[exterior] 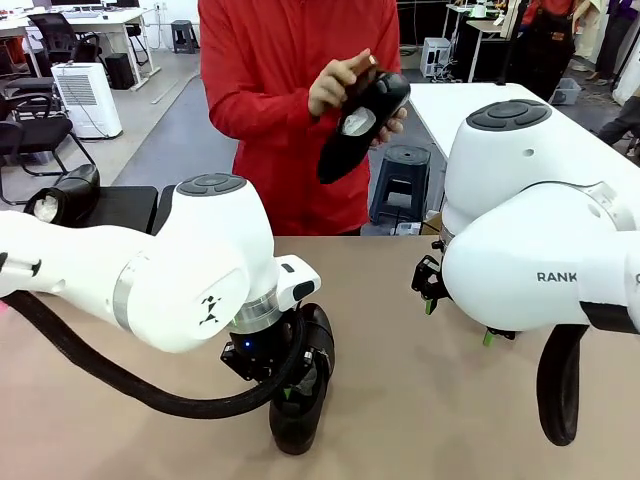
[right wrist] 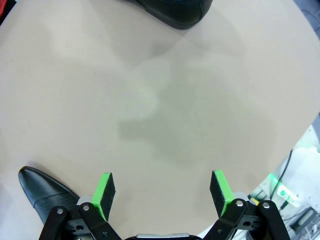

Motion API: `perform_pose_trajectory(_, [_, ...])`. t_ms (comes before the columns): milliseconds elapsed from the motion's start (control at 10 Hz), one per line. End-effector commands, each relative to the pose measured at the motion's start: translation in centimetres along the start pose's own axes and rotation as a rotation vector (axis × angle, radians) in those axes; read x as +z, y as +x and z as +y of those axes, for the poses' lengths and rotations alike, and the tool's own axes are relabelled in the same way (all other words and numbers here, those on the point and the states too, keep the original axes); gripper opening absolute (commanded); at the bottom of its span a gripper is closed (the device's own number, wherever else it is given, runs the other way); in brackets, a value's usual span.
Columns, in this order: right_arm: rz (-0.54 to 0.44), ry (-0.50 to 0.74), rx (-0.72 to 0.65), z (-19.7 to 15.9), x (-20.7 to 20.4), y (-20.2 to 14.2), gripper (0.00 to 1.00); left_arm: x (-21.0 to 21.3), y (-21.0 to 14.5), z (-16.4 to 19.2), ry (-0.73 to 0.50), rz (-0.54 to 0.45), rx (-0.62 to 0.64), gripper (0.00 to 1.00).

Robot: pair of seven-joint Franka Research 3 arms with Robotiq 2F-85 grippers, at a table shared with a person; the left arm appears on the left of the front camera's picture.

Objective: Organize the shoes by placing them on the stand.
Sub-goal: Place the Shoe from the middle of the table onto the Shoes Stand.

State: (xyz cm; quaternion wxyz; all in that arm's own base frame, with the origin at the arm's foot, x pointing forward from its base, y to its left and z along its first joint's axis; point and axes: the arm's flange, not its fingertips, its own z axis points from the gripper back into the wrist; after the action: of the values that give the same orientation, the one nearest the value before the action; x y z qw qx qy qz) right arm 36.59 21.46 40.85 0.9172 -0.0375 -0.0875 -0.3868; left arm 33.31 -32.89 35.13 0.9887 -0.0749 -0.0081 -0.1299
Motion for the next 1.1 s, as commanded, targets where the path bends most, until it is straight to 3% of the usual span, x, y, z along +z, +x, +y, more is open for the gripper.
perform_pose_trajectory(0, [-0.001, 0.010, 0.024, 0.3, 0.2, 0.2, 1.00, 0.0, 0.2, -0.5, 0.030, -0.005, 0.017, 0.00])
perform_pose_trajectory(400, [-0.001, 0.010, 0.024, 0.3, 0.2, 0.2, 1.00, 0.7, 0.9, 0.5, 0.045, 0.044, 0.032, 0.00])
perform_pose_trajectory(500, [-0.001, 0.010, 0.024, 0.3, 0.2, 0.2, 1.00, 2.7, 0.8, 1.2, 0.030, 0.056, 0.030, 0.00])
perform_pose_trajectory(800, [-0.001, 0.010, 0.024, 0.3, 0.2, 0.2, 1.00, 11.0, 1.8, 8.6, -0.015, -0.039, 0.035, 0.00])
perform_pose_trajectory(1000, [-0.001, 0.010, 0.024, 0.3, 0.2, 0.2, 1.00, 15.4, 3.5, 13.9, -0.021, -0.190, 0.107, 0.00])
